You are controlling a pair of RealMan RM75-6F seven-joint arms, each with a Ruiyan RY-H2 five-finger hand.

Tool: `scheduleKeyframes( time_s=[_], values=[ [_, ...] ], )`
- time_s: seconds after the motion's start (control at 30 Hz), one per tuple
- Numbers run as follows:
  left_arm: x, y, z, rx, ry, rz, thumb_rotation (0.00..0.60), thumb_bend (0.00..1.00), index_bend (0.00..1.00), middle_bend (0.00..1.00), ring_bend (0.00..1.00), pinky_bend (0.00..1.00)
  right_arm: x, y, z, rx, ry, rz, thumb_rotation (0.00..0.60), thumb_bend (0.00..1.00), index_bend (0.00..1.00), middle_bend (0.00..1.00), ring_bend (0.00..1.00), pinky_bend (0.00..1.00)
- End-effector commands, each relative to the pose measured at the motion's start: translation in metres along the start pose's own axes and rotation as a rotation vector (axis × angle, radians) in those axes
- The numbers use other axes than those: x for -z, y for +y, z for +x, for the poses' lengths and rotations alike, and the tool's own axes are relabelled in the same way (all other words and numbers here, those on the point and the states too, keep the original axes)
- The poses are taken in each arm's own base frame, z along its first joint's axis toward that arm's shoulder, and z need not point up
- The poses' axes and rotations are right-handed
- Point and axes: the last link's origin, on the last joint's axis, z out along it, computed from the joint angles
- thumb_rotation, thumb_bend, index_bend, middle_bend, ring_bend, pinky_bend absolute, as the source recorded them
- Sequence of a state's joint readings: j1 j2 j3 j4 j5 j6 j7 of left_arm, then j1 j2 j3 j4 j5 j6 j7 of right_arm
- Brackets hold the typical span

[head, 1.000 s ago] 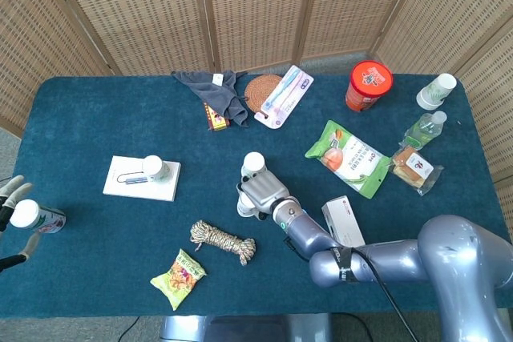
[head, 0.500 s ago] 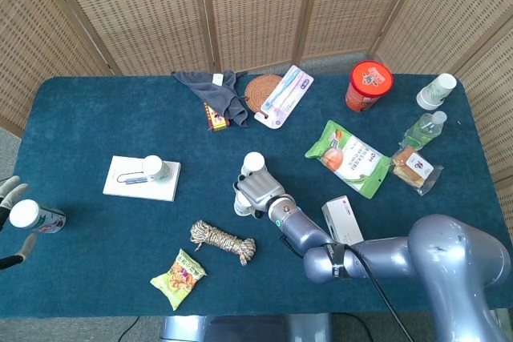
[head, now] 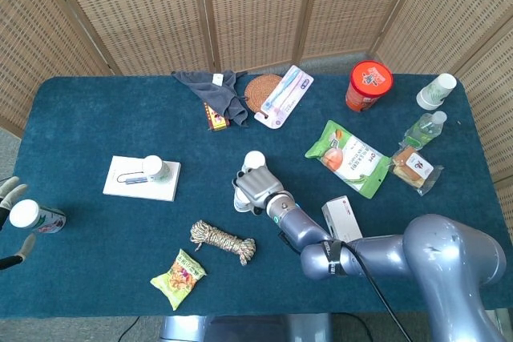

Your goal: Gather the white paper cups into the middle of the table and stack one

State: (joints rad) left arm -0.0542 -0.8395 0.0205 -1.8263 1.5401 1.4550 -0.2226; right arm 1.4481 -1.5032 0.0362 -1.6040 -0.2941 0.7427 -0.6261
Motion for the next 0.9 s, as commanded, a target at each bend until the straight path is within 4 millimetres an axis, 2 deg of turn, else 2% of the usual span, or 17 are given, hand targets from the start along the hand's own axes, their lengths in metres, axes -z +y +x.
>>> scheduleKeyframes(
  time_s=[0.03,0.33,0.9],
  values=[
    [0.0,0.0,0.0,0.0,0.0,0.0,0.6,0.46,0.0,0.0,0.0,0.0,0.001,0.001,0.0,0.003,0.0,-0.003,0.6,0.5,0.27,0.2,0.16,0.67],
    [0.001,0.001,-0.001,-0.001,-0.001,-0.006,0.6,0.46,0.0,0.0,0.0,0.0,0.004,0.0,0.0,0.007,0.004,-0.002,0.6,0.49,0.18,0.17,0.14,0.62],
    [0.003,0.007,-0.003,0.0,-0.007,-0.043,0.6,0.47,0.0,0.0,0.0,0.0,0.029,0.002,0.004,0.009,0.027,-0.014,0.6,0.49,0.17,0.17,0.14,0.6]
  ],
)
